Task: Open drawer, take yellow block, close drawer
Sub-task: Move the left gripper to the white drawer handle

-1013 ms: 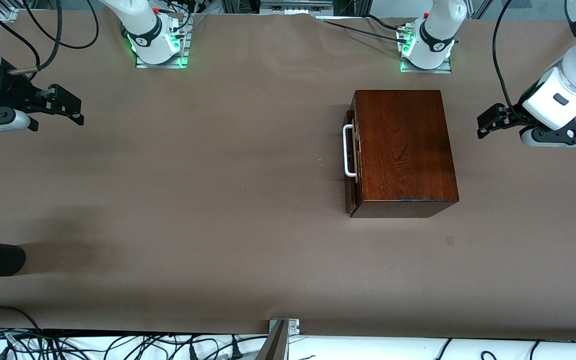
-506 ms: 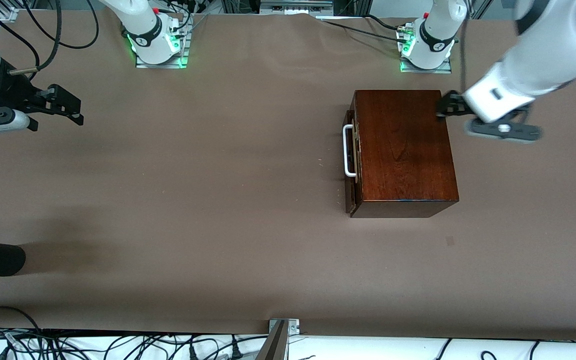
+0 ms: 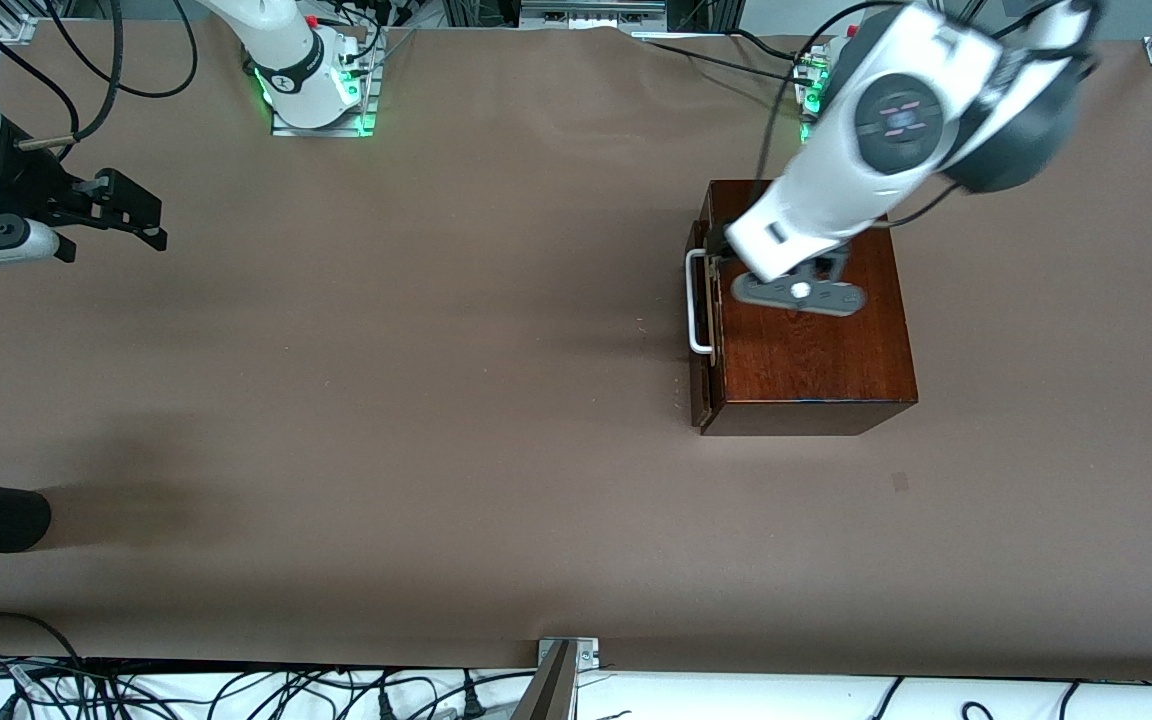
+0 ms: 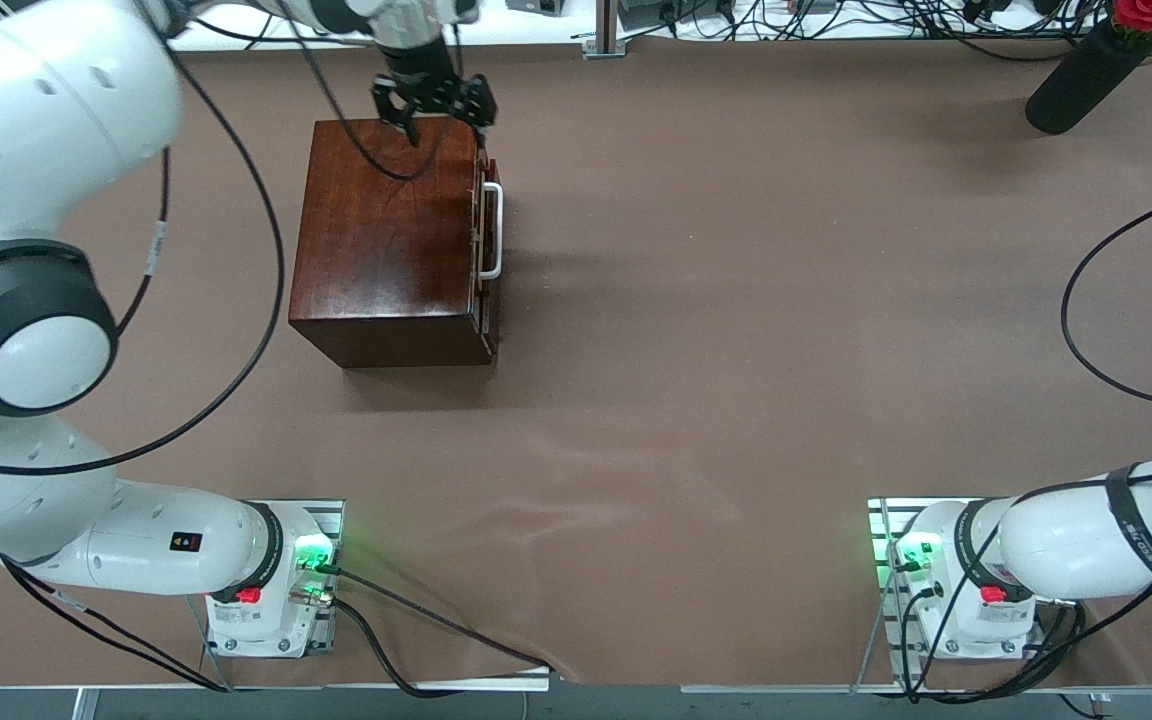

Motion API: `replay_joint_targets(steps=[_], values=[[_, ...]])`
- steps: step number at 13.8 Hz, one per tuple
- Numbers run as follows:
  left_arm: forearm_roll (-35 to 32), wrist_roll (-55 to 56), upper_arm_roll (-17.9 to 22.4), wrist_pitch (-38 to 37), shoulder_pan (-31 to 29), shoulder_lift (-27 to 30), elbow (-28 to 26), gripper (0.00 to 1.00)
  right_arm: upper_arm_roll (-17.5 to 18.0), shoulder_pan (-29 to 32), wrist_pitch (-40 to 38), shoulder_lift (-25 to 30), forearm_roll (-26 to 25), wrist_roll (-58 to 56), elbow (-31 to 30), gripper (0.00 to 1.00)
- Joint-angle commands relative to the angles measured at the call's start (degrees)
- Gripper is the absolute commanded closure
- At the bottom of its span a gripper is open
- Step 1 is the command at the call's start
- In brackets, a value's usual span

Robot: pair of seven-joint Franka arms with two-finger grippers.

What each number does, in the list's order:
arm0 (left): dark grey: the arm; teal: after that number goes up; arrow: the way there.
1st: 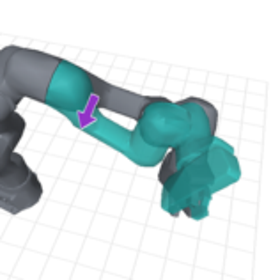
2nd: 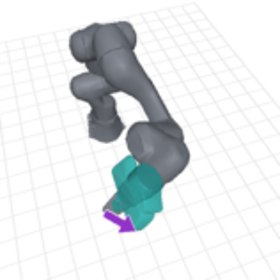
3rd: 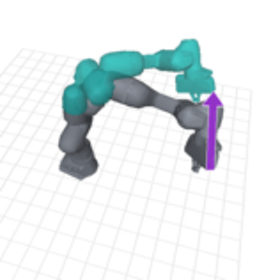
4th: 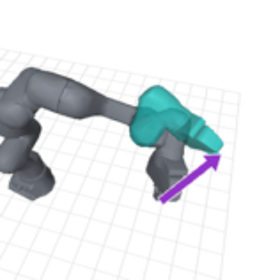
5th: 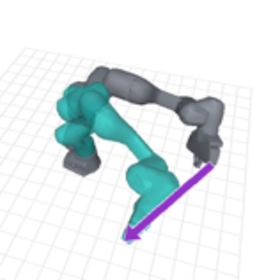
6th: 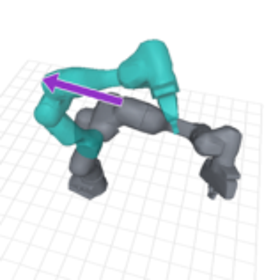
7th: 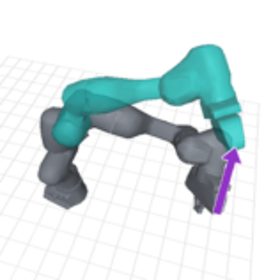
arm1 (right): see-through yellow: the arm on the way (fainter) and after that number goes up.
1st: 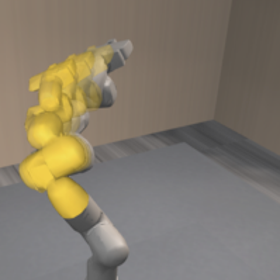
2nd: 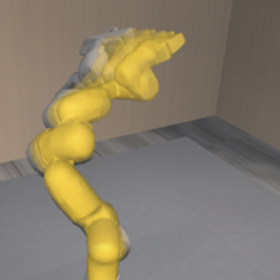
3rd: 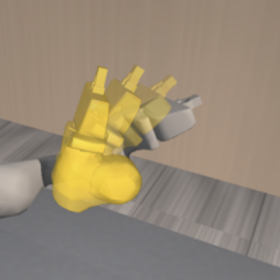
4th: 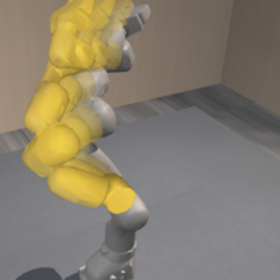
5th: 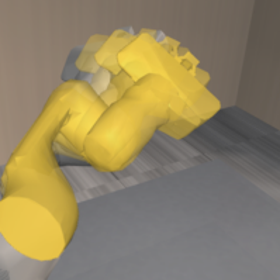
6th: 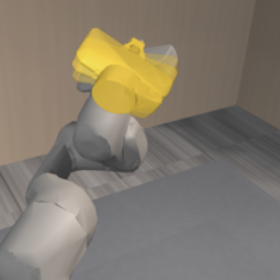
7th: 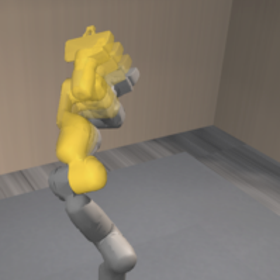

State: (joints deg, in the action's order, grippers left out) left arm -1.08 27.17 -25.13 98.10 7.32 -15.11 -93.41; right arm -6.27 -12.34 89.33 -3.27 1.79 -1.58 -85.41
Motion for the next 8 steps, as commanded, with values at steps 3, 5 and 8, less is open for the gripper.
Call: replay_joint_targets(steps=[3, 5, 8], values=[[-6.5, 12.4, -0.1, 4.5, 8.2, -6.9, 1.7, 0.0, 0.3, 0.5, -0.7, 0.3, 1.0, 0.5, 0.3, 0.0], [-13.2, 17.9, -0.1, 5.2, 11.1, -9.1, 1.6, 0.0, 0.2, 0.5, -0.7, 0.3, 1.0, 0.5, 0.3, 0.0], [-19.0, 23.4, 0.0, 5.2, 13.6, -10.8, 0.1, 0.0, 0.2, 0.5, -0.7, 0.3, 1.0, 0.5, 0.3, 0.0]])
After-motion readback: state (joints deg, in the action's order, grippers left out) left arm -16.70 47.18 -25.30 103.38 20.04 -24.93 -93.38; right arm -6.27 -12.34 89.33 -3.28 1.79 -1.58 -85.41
